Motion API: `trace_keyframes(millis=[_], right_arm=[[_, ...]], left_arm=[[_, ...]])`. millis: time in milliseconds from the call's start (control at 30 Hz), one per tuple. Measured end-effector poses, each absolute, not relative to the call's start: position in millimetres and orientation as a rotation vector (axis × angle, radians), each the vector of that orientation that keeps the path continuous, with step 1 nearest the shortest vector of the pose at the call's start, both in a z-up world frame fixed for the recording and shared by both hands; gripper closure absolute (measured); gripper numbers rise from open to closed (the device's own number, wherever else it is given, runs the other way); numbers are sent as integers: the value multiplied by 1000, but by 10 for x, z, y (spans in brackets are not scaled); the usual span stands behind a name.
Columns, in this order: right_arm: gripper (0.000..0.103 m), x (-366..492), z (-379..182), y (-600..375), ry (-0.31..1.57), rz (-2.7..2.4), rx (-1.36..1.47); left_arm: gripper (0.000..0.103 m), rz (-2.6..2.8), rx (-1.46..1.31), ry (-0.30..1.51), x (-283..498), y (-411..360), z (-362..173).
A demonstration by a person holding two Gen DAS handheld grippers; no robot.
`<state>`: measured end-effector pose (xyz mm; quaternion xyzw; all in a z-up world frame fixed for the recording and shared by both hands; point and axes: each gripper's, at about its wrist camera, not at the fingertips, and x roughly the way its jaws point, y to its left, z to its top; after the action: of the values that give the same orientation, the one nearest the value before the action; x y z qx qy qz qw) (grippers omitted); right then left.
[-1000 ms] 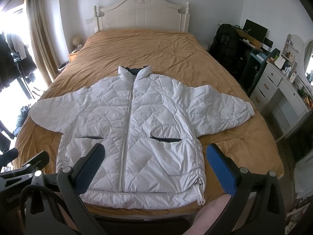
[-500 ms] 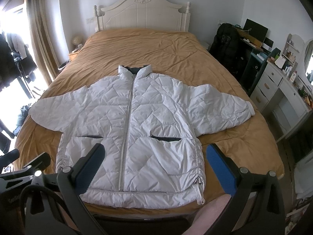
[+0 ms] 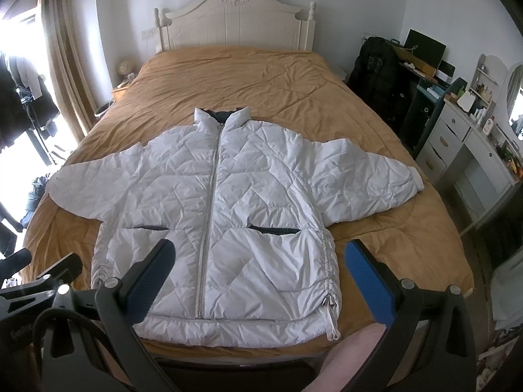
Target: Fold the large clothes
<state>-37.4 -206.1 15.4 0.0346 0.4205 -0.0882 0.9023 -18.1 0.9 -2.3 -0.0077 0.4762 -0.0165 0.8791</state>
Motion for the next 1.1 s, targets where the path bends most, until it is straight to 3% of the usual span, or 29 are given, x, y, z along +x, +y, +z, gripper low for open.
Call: trace_keyframes(millis=[833,967,1100], right_arm=[[0,-340,-26,-2082,883,-166,78],[0,-212,-183,-2073,899,-154,79],[0,13,-396,-2112,938,-152,82]], left_arm=[[1,-25,-41,1004,-116,70,-111],[1,3,-109,1003,150,375,-276],[1,86,-271,1031,722,1247,-591]])
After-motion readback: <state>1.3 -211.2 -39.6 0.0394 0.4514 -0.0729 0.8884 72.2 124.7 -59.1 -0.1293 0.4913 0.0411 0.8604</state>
